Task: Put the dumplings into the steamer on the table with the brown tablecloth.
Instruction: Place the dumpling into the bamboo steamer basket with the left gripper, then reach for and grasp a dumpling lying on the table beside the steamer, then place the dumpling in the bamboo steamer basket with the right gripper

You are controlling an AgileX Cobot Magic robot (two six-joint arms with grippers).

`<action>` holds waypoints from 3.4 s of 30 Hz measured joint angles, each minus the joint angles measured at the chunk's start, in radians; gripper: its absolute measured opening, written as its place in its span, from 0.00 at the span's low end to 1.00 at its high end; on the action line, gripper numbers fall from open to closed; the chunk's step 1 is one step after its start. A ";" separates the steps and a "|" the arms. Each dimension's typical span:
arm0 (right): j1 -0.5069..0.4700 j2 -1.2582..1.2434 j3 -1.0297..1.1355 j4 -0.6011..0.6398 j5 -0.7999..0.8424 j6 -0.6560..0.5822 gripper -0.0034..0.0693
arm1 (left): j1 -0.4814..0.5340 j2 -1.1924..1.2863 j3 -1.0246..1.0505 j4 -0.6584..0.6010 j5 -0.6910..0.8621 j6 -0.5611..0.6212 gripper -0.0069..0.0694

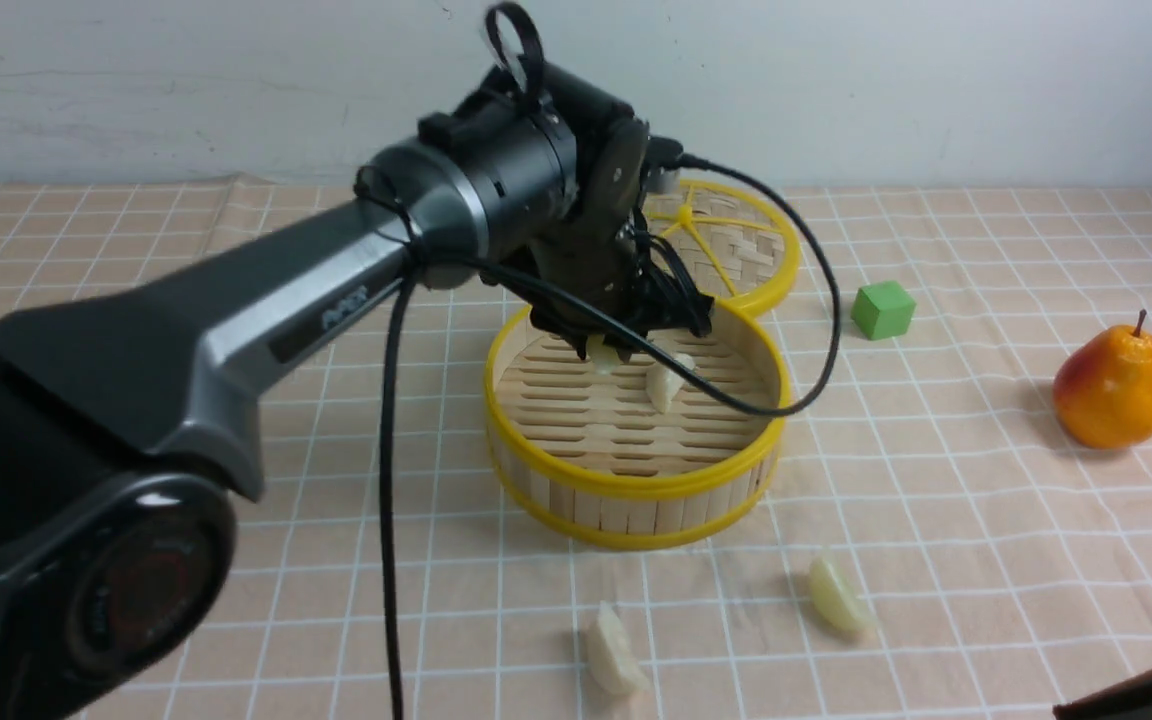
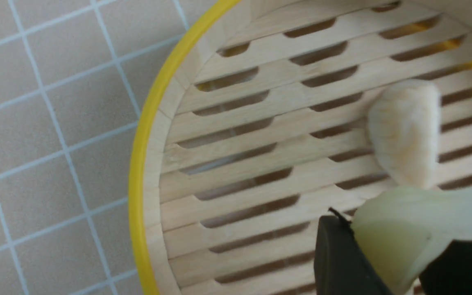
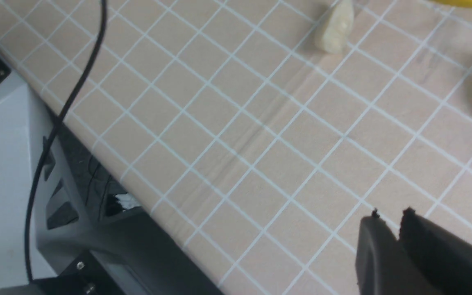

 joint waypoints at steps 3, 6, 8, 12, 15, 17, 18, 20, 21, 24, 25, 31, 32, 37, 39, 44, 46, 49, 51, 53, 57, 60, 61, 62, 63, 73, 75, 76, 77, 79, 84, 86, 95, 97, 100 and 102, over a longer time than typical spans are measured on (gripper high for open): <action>0.000 0.000 0.000 0.020 0.039 0.000 0.16 | 0.000 0.053 -0.027 0.015 0.004 -0.020 0.41; 0.000 0.000 0.000 0.026 0.062 0.000 0.16 | 0.000 0.078 -0.031 0.016 0.004 -0.025 0.41; 0.000 0.000 0.000 0.031 0.063 0.000 0.17 | 0.000 0.094 -0.033 0.017 0.005 -0.028 0.45; 0.000 0.000 0.000 0.031 0.055 0.000 0.17 | 0.000 0.096 -0.034 0.023 0.020 -0.028 0.59; 0.000 0.000 -0.002 0.026 0.051 0.000 0.18 | 0.000 0.072 -0.034 0.033 0.067 -0.022 0.64; 0.000 0.013 -0.022 0.009 0.052 0.004 0.18 | 0.000 0.020 -0.034 0.045 0.120 0.009 0.66; 0.000 0.015 -0.028 0.007 0.052 0.006 0.18 | 0.000 0.014 -0.034 0.048 0.125 0.012 0.66; 0.000 0.057 -0.079 -0.033 0.051 0.029 0.18 | 0.000 -0.091 -0.034 0.074 0.189 0.050 0.66; 0.000 0.082 -0.103 -0.051 0.048 0.039 0.18 | 0.000 -0.140 -0.034 0.084 0.225 0.062 0.64; 0.000 0.170 -0.171 -0.085 0.033 0.048 0.18 | 0.000 -0.281 -0.036 0.090 0.264 0.073 0.60; 0.000 0.192 -0.188 -0.089 0.028 0.049 0.18 | 0.000 -0.313 -0.035 0.090 0.269 0.074 0.57; 0.000 0.426 -0.284 -0.090 0.003 0.052 0.19 | 0.000 -0.640 0.104 0.083 0.281 0.075 0.31; 0.000 0.453 -0.294 -0.090 0.002 0.052 0.19 | 0.000 -0.673 0.129 0.078 0.281 0.075 0.30; 0.029 0.602 -0.363 -0.089 -0.020 0.053 0.21 | 0.000 -0.946 0.412 0.022 0.281 0.074 0.13; 0.049 0.644 -0.388 -0.094 -0.028 0.053 0.23 | 0.000 -1.020 0.493 0.007 0.281 0.074 0.10; 0.151 0.823 -0.491 -0.151 -0.049 0.073 0.34 | 0.000 -1.268 0.844 -0.046 0.235 0.074 0.07; 0.174 0.906 -0.534 -0.180 -0.051 0.106 0.45 | 0.000 -1.355 0.942 -0.064 0.222 0.074 0.07; 0.180 1.000 -0.578 -0.216 -0.056 0.164 0.60 | 0.000 -1.441 1.038 -0.080 0.220 0.074 0.07; 0.181 1.064 -0.606 -0.244 -0.072 0.213 0.72 | 0.000 -1.496 1.095 -0.086 0.220 0.074 0.07; 0.181 1.104 -0.620 -0.254 -0.087 0.234 0.79 | 0.000 -1.523 1.118 -0.087 0.220 0.074 0.07; 0.181 1.199 -0.630 -0.259 -0.156 0.259 0.87 | 0.000 -1.576 1.162 -0.086 0.221 0.074 0.07; 0.181 1.239 -0.630 -0.254 -0.178 0.276 0.84 | 0.000 -1.580 1.164 -0.086 0.223 0.074 0.07; 0.181 1.249 -0.630 -0.254 -0.181 0.289 0.80 | 0.000 -1.580 1.165 -0.085 0.223 0.074 0.07; 0.181 1.256 -0.632 -0.259 -0.180 0.298 0.76 | 0.000 -1.580 1.165 -0.085 0.223 0.074 0.07; 0.181 1.256 -0.632 -0.258 -0.182 0.306 0.71 | 0.000 -1.581 1.166 -0.085 0.223 0.074 0.07; 0.181 1.256 -0.823 -0.302 -0.051 0.295 0.30 | 0.000 -1.582 1.169 -0.083 0.227 0.074 0.07; 0.181 1.256 -0.887 -0.336 -0.033 0.295 0.27 | 0.000 -1.582 1.169 -0.082 0.227 0.074 0.07; 0.178 1.256 -0.932 -0.366 -0.029 0.297 0.27 | 0.000 -1.582 1.169 -0.079 0.227 0.074 0.07; 0.174 1.256 -0.966 -0.390 -0.032 0.306 0.27 | 0.000 -1.582 1.169 -0.077 0.227 0.074 0.07; 0.162 1.256 -1.007 -0.425 -0.042 0.327 0.27 | 0.000 -1.582 1.169 -0.071 0.227 0.074 0.07; 0.087 1.261 -1.038 -0.476 -0.142 0.437 0.27 | 0.000 -1.582 1.169 -0.066 0.227 0.074 0.07; 0.051 1.279 -1.039 -0.483 -0.169 0.462 0.27 | 0.000 -1.582 1.169 -0.064 0.227 0.074 0.07; 0.025 1.395 -1.039 -0.432 -0.155 0.471 0.33 | 0.000 -1.582 1.169 -0.047 0.227 0.074 0.07; 0.025 1.398 -1.039 -0.413 -0.152 0.471 0.41 | 0.000 -1.582 1.169 -0.047 0.227 0.074 0.07; 0.025 1.391 -1.047 -0.403 -0.118 0.471 0.54 | 0.000 -1.582 1.169 -0.046 0.227 0.074 0.07; 0.025 1.362 -1.065 -0.398 -0.062 0.455 0.65 | 0.000 -1.582 1.169 -0.046 0.227 0.074 0.07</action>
